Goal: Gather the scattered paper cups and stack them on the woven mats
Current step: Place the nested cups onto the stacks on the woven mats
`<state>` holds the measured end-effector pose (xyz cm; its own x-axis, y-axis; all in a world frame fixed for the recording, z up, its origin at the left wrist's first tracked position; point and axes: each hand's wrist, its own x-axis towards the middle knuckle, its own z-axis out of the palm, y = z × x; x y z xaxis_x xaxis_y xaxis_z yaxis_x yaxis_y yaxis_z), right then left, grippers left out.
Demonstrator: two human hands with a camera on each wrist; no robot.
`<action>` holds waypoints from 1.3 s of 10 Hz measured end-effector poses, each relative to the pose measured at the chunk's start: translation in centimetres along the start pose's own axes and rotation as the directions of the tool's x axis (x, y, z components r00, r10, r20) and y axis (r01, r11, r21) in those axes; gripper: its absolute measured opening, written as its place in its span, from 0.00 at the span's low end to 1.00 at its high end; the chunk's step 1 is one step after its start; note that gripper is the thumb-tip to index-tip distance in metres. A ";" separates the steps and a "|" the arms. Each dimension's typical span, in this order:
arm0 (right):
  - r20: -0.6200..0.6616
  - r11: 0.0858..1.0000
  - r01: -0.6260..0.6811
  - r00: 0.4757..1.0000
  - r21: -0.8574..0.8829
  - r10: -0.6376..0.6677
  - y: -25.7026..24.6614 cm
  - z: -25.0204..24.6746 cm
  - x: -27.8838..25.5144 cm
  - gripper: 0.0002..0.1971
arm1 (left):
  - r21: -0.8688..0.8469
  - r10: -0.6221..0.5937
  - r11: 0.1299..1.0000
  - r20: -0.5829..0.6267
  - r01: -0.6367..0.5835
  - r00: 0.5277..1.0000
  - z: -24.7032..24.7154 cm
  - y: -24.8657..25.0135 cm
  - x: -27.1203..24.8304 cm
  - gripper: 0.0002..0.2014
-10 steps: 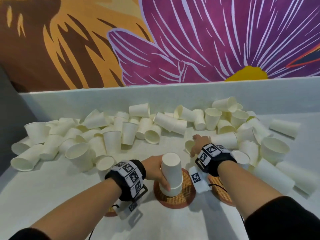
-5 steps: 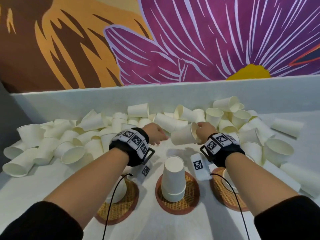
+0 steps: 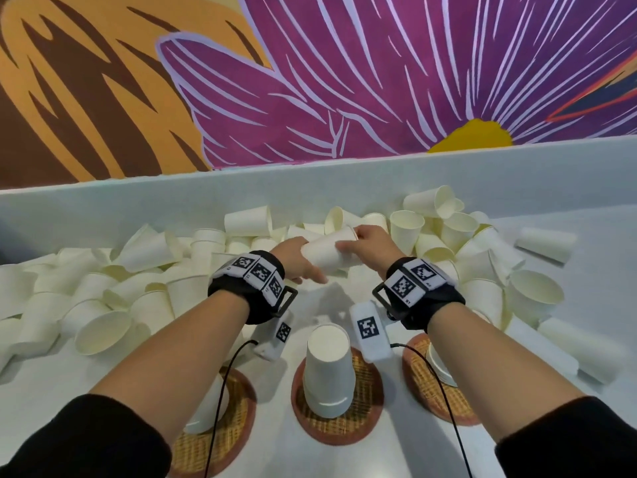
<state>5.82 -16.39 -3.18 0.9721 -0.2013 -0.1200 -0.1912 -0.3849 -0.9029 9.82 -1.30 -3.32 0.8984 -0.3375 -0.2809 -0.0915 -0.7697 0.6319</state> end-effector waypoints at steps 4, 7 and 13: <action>-0.096 0.946 -0.317 0.946 -0.070 0.310 2.6 -0.5 1.9 0.21 | 0.477 -0.153 0.860 -0.094 0.179 0.984 1.7 -4.1 3.3 0.20; -0.105 0.994 -0.088 0.991 -0.061 0.081 1.4 0.4 0.8 0.14 | 0.075 -0.198 0.972 -0.232 0.221 0.952 1.2 -2.0 2.5 0.23; 0.173 0.558 0.443 0.866 -0.701 -0.470 -1.5 0.2 -2.4 0.15 | 0.057 -0.230 0.972 0.068 0.226 0.971 2.0 -1.9 -0.7 0.15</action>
<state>3.80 -15.16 -1.62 0.9548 0.1626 0.2489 0.2292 -0.9358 -0.2678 8.50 -0.70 -5.75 0.8639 -0.1879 -0.4673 0.0895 -0.8557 0.5097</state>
